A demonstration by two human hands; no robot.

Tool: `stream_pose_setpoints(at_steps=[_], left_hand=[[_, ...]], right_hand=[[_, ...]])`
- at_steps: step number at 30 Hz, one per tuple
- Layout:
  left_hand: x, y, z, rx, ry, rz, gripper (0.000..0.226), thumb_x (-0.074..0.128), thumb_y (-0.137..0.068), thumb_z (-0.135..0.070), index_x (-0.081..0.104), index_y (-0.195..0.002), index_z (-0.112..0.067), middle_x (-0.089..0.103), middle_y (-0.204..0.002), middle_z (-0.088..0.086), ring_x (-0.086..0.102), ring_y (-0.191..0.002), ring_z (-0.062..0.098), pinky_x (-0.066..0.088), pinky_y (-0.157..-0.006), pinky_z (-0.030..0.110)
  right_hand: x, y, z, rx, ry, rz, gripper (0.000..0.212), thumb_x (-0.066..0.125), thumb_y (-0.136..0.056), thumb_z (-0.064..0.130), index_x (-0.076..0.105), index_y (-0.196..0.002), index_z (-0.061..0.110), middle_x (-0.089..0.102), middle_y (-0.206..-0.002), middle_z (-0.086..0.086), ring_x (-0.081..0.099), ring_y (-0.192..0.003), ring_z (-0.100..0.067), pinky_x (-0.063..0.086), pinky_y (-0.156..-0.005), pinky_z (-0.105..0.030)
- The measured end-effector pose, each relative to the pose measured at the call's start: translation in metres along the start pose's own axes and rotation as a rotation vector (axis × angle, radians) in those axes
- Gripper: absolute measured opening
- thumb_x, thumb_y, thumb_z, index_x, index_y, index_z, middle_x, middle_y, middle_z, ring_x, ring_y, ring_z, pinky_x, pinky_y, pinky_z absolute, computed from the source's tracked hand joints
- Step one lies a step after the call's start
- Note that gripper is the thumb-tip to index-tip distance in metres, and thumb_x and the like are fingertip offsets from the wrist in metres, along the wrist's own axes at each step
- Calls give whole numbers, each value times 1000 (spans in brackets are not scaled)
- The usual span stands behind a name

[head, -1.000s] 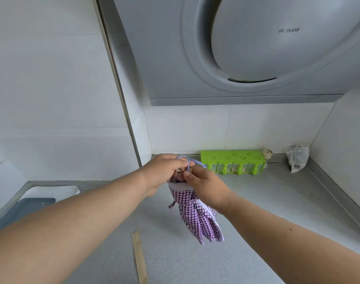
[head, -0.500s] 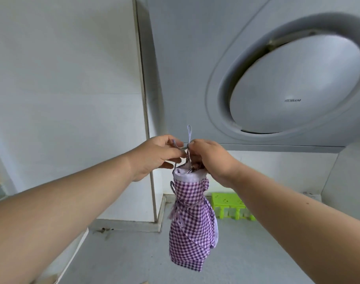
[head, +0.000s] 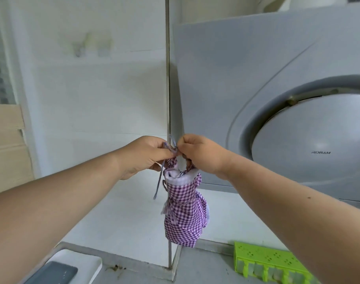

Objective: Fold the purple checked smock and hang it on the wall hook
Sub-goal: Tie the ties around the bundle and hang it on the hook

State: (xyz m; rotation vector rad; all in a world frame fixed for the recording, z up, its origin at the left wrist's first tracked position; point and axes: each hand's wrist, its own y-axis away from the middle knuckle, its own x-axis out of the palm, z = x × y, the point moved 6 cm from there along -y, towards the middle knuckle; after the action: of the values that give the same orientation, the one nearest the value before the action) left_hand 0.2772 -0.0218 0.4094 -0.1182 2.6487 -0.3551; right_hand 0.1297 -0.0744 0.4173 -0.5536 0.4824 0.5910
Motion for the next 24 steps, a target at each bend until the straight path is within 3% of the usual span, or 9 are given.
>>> stream_pose_setpoints(at_steps=[4, 8, 11, 13, 16, 20, 24], left_hand=[[-39, -12, -15, 37, -83, -153, 14, 73, -100, -25, 75, -98, -11, 66, -82, -3, 59, -78, 14, 48, -76, 34], [-82, -21, -24, 68, -156, -270, 26, 72, -100, -28, 72, -108, -3, 66, -80, -7, 59, -78, 12, 45, -77, 34], [-108, -26, -26, 66, -167, -327, 24, 72, -100, -28, 70, -95, -5, 69, -79, -4, 61, -78, 15, 46, -81, 36], [-124, -29, -28, 58, -152, -356, 23, 70, -102, -27, 70, -83, -12, 67, -73, -4, 59, -73, 15, 46, -79, 34], [-160, -36, -31, 76, -152, -394, 32, 69, -102, -29, 69, -72, -19, 54, -66, -4, 48, -67, 17, 41, -67, 29], [-216, -52, -28, 121, -112, -452, 26, 70, -102, -28, 64, -85, -9, 51, -69, 1, 49, -56, 10, 43, -52, 17], [-274, -76, -25, 182, -135, -499, 34, 70, -101, -30, 64, -85, -1, 56, -77, 8, 50, -71, 18, 39, -70, 31]], right_hand=[[-7, -29, 22, -90, 56, -54, 24, 54, -106, 30, 62, -85, 20, 63, -70, 1, 59, -56, -5, 49, -55, -24], [1, -60, 47, -177, 105, -78, 22, 54, -104, 28, 66, -93, 14, 76, -84, -9, 74, -74, -21, 61, -72, -40], [12, -79, 60, -180, 87, -128, 20, 53, -104, 28, 65, -99, 13, 76, -83, -6, 71, -66, -11, 59, -66, -35], [19, -97, 70, -184, 49, -153, 19, 53, -103, 27, 65, -99, 12, 76, -85, -8, 75, -70, -16, 62, -70, -40], [31, -131, 95, -221, 24, -182, 15, 56, -103, 24, 64, -98, 13, 76, -84, -9, 76, -73, -22, 63, -73, -44], [45, -181, 129, -278, 78, -226, 13, 58, -101, 21, 66, -96, 13, 76, -83, -9, 76, -72, -23, 65, -74, -46], [58, -237, 159, -333, 180, -266, 13, 59, -101, 24, 67, -94, 16, 75, -78, -4, 74, -72, -20, 64, -75, -43]])
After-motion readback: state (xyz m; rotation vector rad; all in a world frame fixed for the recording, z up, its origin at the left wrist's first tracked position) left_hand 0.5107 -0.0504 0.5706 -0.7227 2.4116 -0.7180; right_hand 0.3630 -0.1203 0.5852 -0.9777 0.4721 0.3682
